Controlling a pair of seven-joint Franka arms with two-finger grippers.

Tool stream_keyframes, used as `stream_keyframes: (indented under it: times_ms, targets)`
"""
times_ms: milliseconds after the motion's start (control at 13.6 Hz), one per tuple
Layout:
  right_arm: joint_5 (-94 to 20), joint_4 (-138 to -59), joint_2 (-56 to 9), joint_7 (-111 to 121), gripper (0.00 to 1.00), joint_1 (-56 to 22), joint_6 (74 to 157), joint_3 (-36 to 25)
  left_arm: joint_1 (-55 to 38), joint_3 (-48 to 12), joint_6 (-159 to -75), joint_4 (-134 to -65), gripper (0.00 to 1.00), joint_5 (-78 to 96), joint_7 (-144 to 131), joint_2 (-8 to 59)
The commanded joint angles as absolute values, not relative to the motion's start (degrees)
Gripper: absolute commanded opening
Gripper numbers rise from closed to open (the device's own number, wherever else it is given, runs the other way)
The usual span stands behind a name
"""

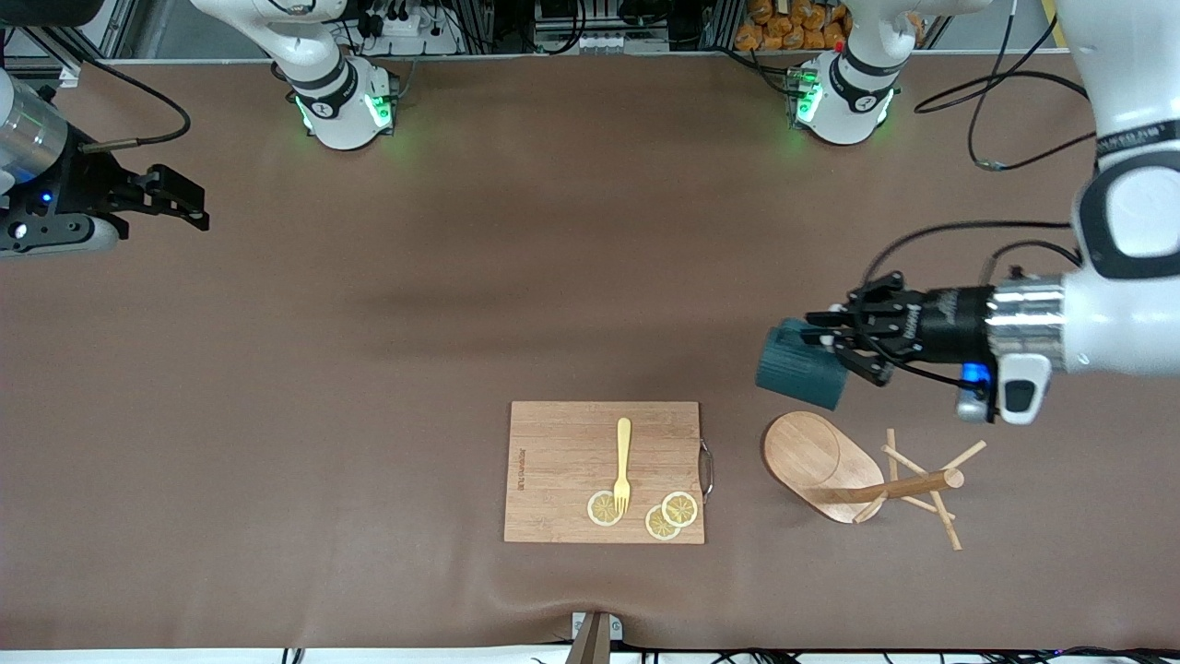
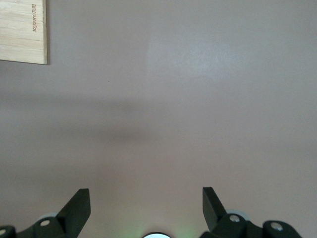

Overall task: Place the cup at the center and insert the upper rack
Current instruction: 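Carry the mug with the left gripper to the wooden mug tree, then hook the mug handle onto a mug-tree peg with the left gripper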

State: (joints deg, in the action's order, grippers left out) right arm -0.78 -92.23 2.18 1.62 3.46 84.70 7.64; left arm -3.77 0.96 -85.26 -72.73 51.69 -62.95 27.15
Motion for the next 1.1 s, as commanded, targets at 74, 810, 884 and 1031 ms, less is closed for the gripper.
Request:
stream_keyframes:
  times_ms: [74,810,884,1031]
  targets:
    - [-1.4,-93.8,4.0,0.7,1.0,3.4,85.3,7.4,0.3,0.2,-82.1,-72.2,0.0,56.9,-57.1,30.1]
    - [-1.5,-93.6,3.8,-1.5,1.0,2.5,85.5,7.5,5.5,0.0,-80.2,-71.9,0.0,68.2,-52.0,37.6]
    - [-1.5,-93.6,3.8,-1.5,1.0,2.5,85.6,7.4,5.5,0.1,-80.2,-71.9,0.0,68.7,-51.8,38.1]
    - [-1.6,-93.6,3.6,-1.5,1.0,2.6,86.0,7.4,6.1,0.3,-80.3,-71.7,0.0,69.3,-51.6,38.8]
